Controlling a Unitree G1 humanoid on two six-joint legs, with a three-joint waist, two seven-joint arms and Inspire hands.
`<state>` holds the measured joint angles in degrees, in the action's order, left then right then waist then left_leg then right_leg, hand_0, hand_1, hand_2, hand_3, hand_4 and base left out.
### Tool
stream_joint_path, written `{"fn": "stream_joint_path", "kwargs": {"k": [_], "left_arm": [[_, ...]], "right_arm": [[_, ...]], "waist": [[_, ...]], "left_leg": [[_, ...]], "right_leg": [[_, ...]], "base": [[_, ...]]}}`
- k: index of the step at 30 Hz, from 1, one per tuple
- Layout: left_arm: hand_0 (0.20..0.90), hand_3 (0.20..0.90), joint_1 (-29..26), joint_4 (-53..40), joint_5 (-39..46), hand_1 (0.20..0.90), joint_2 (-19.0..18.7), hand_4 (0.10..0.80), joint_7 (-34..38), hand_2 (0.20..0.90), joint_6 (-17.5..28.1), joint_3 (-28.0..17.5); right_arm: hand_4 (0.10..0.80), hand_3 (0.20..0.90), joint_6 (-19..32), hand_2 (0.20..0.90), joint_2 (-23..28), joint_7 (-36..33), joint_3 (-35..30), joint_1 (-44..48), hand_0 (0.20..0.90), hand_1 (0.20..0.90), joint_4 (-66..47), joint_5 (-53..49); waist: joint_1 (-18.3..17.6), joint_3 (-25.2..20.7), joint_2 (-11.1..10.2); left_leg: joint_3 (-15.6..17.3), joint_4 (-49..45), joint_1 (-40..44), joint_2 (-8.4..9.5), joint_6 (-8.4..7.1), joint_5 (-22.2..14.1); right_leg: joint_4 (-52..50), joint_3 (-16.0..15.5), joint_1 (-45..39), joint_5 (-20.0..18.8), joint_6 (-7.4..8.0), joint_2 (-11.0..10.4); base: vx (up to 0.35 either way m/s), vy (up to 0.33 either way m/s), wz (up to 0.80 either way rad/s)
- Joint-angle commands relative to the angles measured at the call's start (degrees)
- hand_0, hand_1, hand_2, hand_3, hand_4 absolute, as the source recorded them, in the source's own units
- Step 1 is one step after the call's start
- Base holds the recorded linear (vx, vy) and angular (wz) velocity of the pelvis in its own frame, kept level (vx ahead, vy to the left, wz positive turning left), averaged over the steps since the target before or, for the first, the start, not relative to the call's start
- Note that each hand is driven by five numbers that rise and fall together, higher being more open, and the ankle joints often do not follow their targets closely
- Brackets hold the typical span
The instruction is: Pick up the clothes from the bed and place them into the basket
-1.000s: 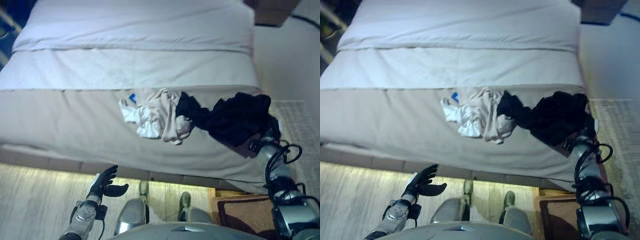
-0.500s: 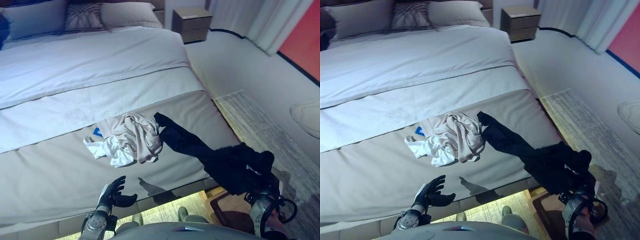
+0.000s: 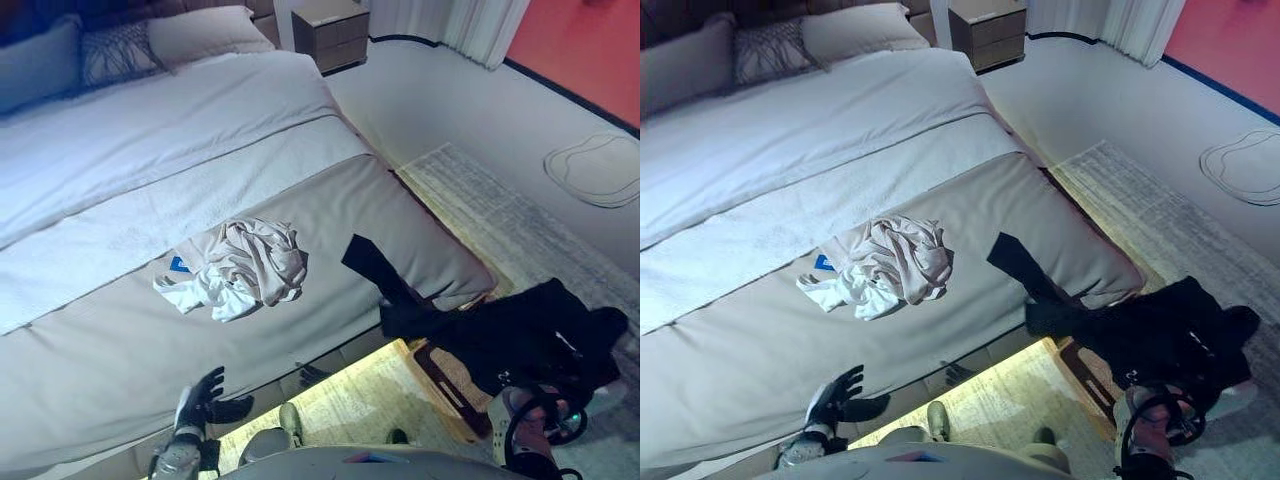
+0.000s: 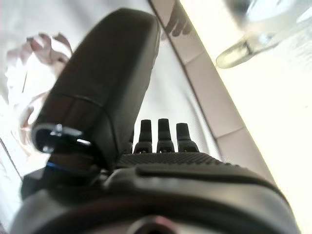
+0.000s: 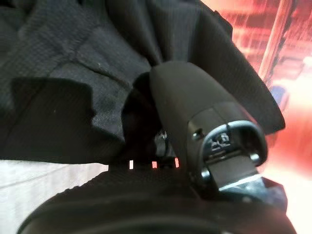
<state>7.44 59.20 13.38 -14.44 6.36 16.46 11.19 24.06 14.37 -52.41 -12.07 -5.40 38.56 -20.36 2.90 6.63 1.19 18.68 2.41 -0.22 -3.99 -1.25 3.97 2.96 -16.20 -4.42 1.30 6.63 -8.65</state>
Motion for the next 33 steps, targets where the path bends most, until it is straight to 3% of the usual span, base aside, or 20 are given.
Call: {"fn": "stream_joint_path", "kwargs": {"k": [1, 9, 12, 17, 23, 33], "left_arm": [[0.900, 0.900, -3.2, -1.5, -2.4, 0.900, -3.1, 0.800, -0.8, 0.900, 4.0, 0.3], [0.900, 0.900, -3.5, -2.4, -3.8, 0.900, -4.5, 0.800, -1.7, 0.900, 2.9, 0.0], [0.900, 0.900, -3.8, -2.5, -4.7, 0.900, -4.4, 0.800, -2.0, 0.900, 2.4, -0.6], [0.900, 0.900, -4.9, -2.3, -4.9, 0.900, -5.2, 0.800, -3.4, 0.900, 1.6, -0.6], [0.900, 0.900, -5.1, -2.0, -4.4, 0.900, -5.4, 0.800, -3.6, 0.900, 2.0, 0.6], [0.900, 0.900, -4.8, -1.1, -5.3, 0.900, -5.3, 0.800, -3.6, 0.900, 1.8, 0.2]], "right_arm": [[0.100, 0.200, 10.5, 0.300, 6.0, -4.0, -6.1, 3.0, 0.300, 0.300, -4.6, 4.0], [0.100, 0.200, 9.0, 0.300, 11.5, -9.5, -10.3, 4.5, 0.300, 0.300, -15.2, 15.3], [0.100, 0.200, 7.7, 0.300, 13.8, -7.2, -12.0, 4.7, 0.300, 0.300, -19.2, 15.8], [0.100, 0.200, 5.3, 0.300, 18.6, 0.2, -14.8, 6.1, 0.300, 0.300, -18.9, 7.6], [0.100, 0.200, 5.1, 0.300, 19.4, -0.2, -16.0, 7.1, 0.300, 0.300, -17.8, 6.5], [0.100, 0.200, 5.3, 0.300, 19.9, -2.1, -15.6, 7.2, 0.300, 0.300, -21.9, 13.7]], "waist": [[0.9, -2.3, -2.6], [-0.4, -3.0, -1.6], [-0.8, -3.3, -1.8], [-1.0, -4.0, -2.7], [-0.9, -4.2, -3.1], [-1.1, -4.9, -3.2]], "left_leg": [[-6.3, -1.4, -2.7, 1.93, 0.57, -1.6], [-8.0, 1.8, 0.6, 2.40, 0.54, -1.9], [-8.1, 2.0, 1.0, 2.37, 0.47, -2.2], [-8.0, 2.1, 1.7, 2.11, 0.21, -2.6], [-8.2, 2.3, 2.4, 1.92, 0.21, -2.8], [-8.7, 2.6, 3.5, 1.90, -0.06, -3.4]], "right_leg": [[-3.0, 0.4, -0.3, -2.8, -0.16, -0.3], [-2.6, 0.6, 1.1, -3.6, -0.10, 0.2], [-2.4, 0.7, 1.1, -3.6, -0.05, 0.3], [-2.8, 0.8, 1.3, -3.4, 0.13, 0.3], [-2.6, 0.7, 1.0, -3.6, 0.13, 0.5], [-1.6, 0.8, 0.1, -3.9, 0.17, 0.9]], "base": [[-0.002, -0.051, 0.13], [-0.002, -0.010, 0.01], [0.000, 0.000, 0.00], [-0.001, -0.007, 0.00], [0.002, -0.012, 0.00], [0.003, -0.002, 0.00]]}}
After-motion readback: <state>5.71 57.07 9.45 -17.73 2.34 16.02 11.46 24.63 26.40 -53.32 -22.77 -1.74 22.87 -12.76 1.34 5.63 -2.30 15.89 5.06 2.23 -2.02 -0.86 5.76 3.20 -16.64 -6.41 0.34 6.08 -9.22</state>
